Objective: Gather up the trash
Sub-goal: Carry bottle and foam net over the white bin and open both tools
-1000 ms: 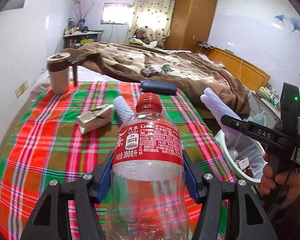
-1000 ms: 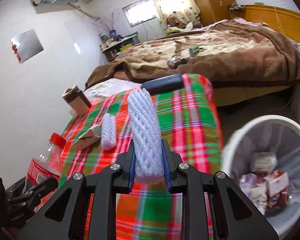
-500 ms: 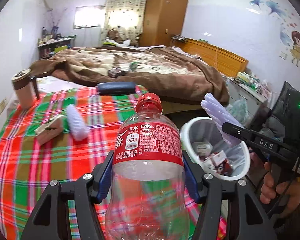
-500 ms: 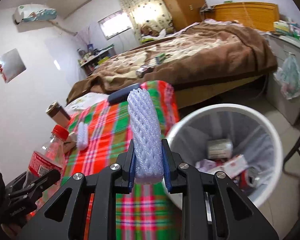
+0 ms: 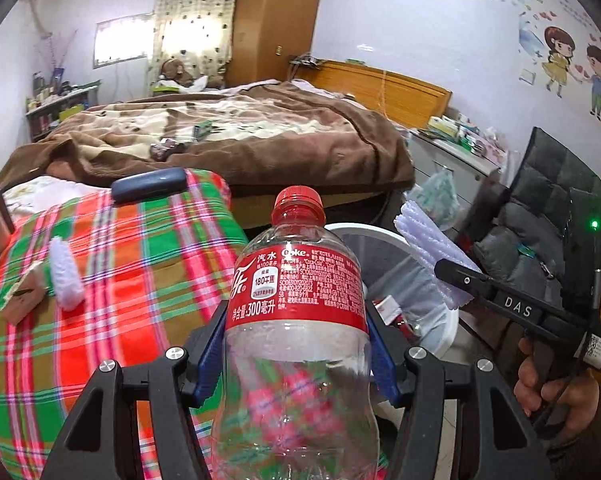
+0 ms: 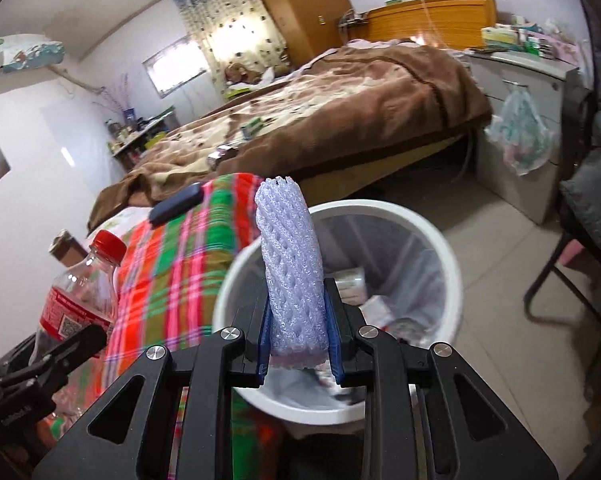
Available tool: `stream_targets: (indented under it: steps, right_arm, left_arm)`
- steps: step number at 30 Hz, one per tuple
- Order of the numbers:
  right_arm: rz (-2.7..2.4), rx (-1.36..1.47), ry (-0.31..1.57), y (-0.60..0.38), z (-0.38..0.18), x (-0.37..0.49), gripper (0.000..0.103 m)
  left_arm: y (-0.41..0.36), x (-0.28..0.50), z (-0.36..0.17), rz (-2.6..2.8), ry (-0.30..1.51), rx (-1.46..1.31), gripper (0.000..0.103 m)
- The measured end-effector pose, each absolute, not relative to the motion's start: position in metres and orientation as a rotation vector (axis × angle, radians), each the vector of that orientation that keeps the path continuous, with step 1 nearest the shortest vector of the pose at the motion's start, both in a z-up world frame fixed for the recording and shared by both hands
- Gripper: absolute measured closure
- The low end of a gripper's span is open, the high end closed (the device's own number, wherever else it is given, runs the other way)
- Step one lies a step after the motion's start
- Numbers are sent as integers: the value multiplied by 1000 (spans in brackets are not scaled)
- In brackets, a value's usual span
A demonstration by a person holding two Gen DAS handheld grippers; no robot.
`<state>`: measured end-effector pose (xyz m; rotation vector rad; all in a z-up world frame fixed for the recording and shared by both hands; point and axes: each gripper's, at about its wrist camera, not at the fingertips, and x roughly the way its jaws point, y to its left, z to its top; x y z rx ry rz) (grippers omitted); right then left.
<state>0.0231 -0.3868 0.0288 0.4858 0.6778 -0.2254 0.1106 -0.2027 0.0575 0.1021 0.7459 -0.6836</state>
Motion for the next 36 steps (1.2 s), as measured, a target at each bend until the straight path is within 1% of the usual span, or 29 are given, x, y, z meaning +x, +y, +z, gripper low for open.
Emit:
stream_targets:
  steps: [11, 19, 25, 27, 28, 29, 31, 36]
  right_arm:
    - [-309, 492, 749, -412, 6, 26, 79]
    - [-320, 494, 791, -420, -4, 33, 78]
    - [-339, 490, 818, -427, -11, 37, 77]
    - [-346, 484, 836, -428, -13, 39, 74]
    - [-348, 479, 845, -428, -15, 38, 69]
    - [-350, 477, 850, -427, -15, 38, 59]
    - [-347, 481, 846, -426, -13, 36, 50]
    - [-346, 474, 827, -422, -7, 32, 50]
  left_arm:
    - [-258, 133, 31, -728, 821, 127, 41]
    - [-286, 149, 11, -740, 867, 138, 41]
    - [-297, 156, 5, -725, 869, 146, 41]
    - [-295, 157, 4, -722, 868, 141, 40]
    - [-294, 158, 4, -724, 866, 139, 39]
    - [-293, 158, 5, -724, 866, 136, 34]
    - [-291, 158, 5, -718, 861, 132, 32]
    - [-283, 155, 6, -712, 857, 120, 32]
